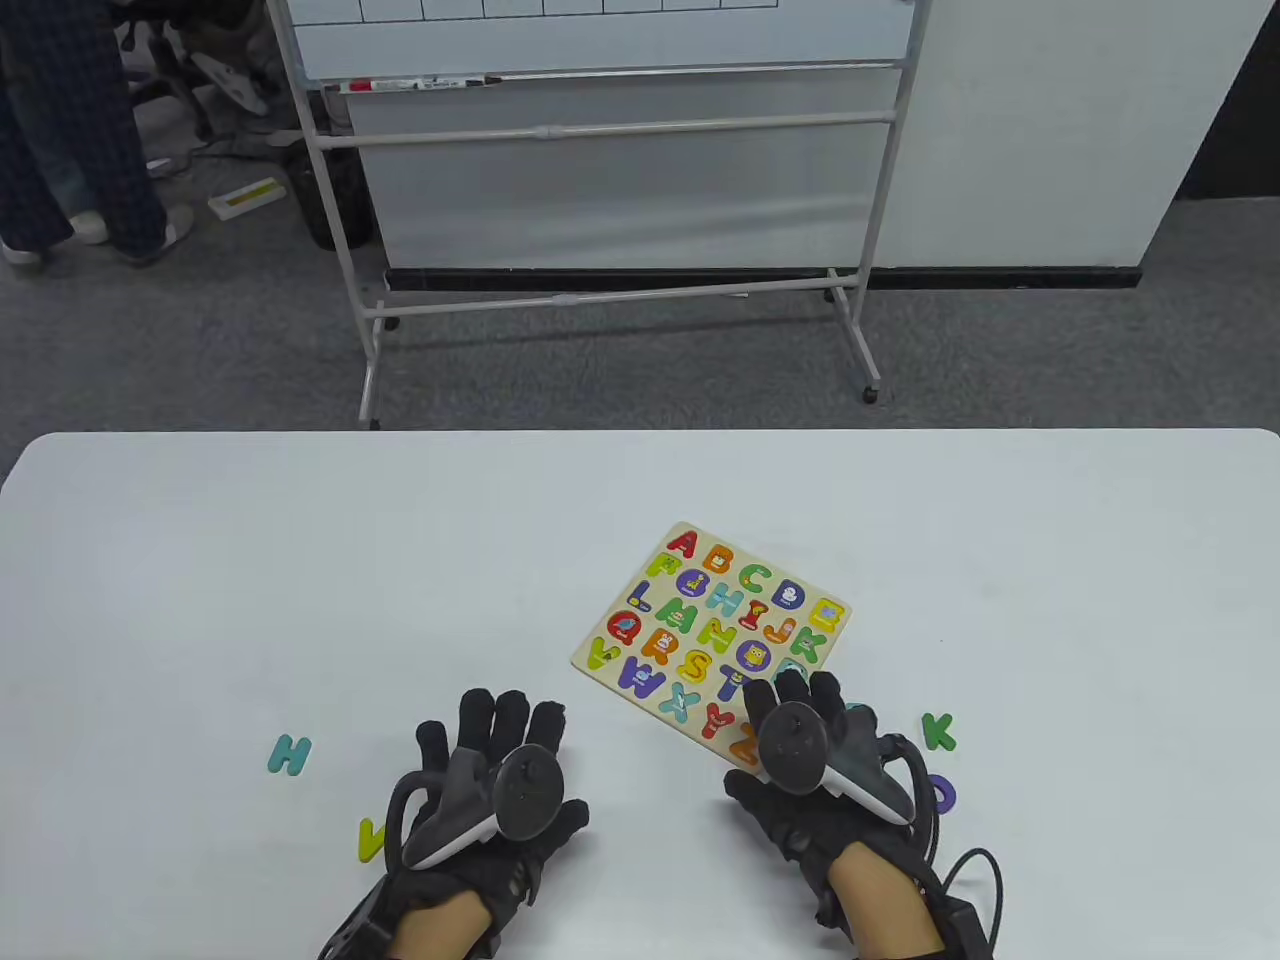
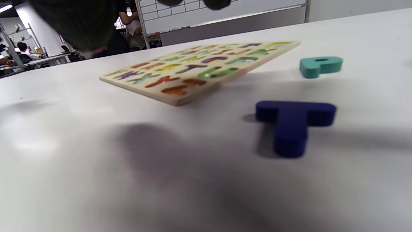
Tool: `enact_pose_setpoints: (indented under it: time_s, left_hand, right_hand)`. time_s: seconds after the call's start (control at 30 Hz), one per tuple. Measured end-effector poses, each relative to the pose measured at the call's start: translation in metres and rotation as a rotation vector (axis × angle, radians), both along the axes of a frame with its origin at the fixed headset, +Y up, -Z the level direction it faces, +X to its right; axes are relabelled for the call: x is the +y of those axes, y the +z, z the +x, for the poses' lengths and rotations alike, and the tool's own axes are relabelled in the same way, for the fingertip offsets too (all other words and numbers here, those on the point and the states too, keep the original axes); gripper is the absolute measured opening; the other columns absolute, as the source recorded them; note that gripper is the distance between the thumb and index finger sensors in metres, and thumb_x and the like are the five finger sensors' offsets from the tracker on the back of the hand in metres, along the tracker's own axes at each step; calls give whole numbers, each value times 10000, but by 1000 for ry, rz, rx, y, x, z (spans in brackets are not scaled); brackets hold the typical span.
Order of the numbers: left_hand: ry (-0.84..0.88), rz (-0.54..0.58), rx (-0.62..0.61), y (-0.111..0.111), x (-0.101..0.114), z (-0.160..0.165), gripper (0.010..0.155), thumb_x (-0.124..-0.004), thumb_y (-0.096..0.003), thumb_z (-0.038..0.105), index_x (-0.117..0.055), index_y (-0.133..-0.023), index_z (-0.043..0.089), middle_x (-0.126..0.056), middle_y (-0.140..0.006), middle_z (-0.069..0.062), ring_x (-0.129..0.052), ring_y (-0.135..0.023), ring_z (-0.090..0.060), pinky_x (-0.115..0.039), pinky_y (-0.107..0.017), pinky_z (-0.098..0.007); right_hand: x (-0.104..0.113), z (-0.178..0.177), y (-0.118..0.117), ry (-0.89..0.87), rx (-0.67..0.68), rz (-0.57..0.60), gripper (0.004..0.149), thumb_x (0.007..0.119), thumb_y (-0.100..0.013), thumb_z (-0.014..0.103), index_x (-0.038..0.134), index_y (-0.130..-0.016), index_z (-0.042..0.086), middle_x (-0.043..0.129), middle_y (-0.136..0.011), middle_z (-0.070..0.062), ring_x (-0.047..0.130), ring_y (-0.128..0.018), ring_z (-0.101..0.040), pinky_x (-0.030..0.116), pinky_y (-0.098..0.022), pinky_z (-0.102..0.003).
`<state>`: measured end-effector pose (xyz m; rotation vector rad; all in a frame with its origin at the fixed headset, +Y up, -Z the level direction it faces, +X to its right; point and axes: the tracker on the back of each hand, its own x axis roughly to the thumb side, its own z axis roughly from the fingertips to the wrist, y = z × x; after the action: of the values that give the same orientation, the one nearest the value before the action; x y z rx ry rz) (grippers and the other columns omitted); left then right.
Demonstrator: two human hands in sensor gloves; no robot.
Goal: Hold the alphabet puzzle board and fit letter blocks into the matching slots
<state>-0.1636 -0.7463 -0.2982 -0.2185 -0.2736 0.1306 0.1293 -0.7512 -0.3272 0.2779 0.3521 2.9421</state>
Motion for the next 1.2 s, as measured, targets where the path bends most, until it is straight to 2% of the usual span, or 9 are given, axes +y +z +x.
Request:
enact_pose_setpoints:
  time_s: [0.33,0.43,0.5,0.6,0.73,0.93,0.97,1.13,1.2]
  left_hand:
    - [4,-27,0,-2,-4,-1,882,-611,-494,584,-155,-1113,152,-125,-1150,-255,-44,-1026,-565,-125,-619,-794]
    - [4,-59,-21,-4,-8,0,835,-594,-506,550,-187,-1110,143,-144,-1141,-241,-85,-1026,-522,-150,-657,-695]
    - [6,-131,-15,-4,-13,-1,810,-579,-511,522,-183,-1098,128,-156,-1134,-233,-120,-1027,-512,-163,-665,-649]
    - [37,-287,0,-3,-24,0,805,-547,-522,491,-106,-1078,112,-87,-1124,-217,-53,-1019,-495,-115,-665,-629]
    - [22,-268,-33,-6,-27,5,797,-524,-522,485,-93,-1077,111,-68,-1123,-214,-36,-1017,-492,-106,-664,-625]
    - [114,-167,-103,-33,-21,21,774,-528,-515,481,-121,-1091,162,-50,-1135,-172,-7,-1033,-459,-82,-685,-605]
    - [144,-154,-152,-42,-21,27,765,-530,-514,476,-134,-1094,173,-49,-1136,-159,0,-1036,-446,-74,-688,-598]
    - [131,-129,-136,-72,-23,40,756,-517,-511,484,-143,-1098,188,-47,-1143,-137,6,-1048,-430,-68,-703,-590]
    - [108,-161,-137,-87,-27,48,756,-518,-510,487,-141,-1096,195,-39,-1139,-132,15,-1045,-424,-60,-702,-582]
  right_hand:
    - [1,-1,-1,-4,9,9,891,671,-481,612,176,-1129,253,178,-1198,-155,128,-1108,-466,258,-718,-717]
    - [1,0,-1,-8,7,3,888,671,-481,611,180,-1129,252,176,-1198,-156,128,-1107,-468,258,-718,-716]
    - [1,0,0,-8,5,-1,881,671,-482,611,194,-1128,250,176,-1199,-143,128,-1107,-468,259,-719,-716]
    - [-1,1,0,-40,5,-29,880,670,-481,610,197,-1129,248,180,-1198,-146,151,-1104,-468,263,-718,-715]
    - [-2,1,0,-47,11,-51,883,671,-483,607,187,-1129,249,173,-1197,-145,126,-1103,-470,258,-717,-715]
    - [-1,3,-2,-54,9,-41,882,670,-483,607,191,-1130,247,173,-1196,-153,125,-1104,-467,258,-718,-715]
    - [-1,3,-2,-56,9,-41,875,671,-483,606,205,-1130,244,172,-1197,-149,125,-1104,-469,258,-718,-715]
    - [2,0,-1,-47,28,-27,874,670,-484,607,206,-1130,244,171,-1195,-158,123,-1104,-468,259,-718,-715]
    - [3,-2,0,-55,35,-27,882,671,-483,606,195,-1132,246,172,-1196,-158,125,-1104,-467,259,-717,-716]
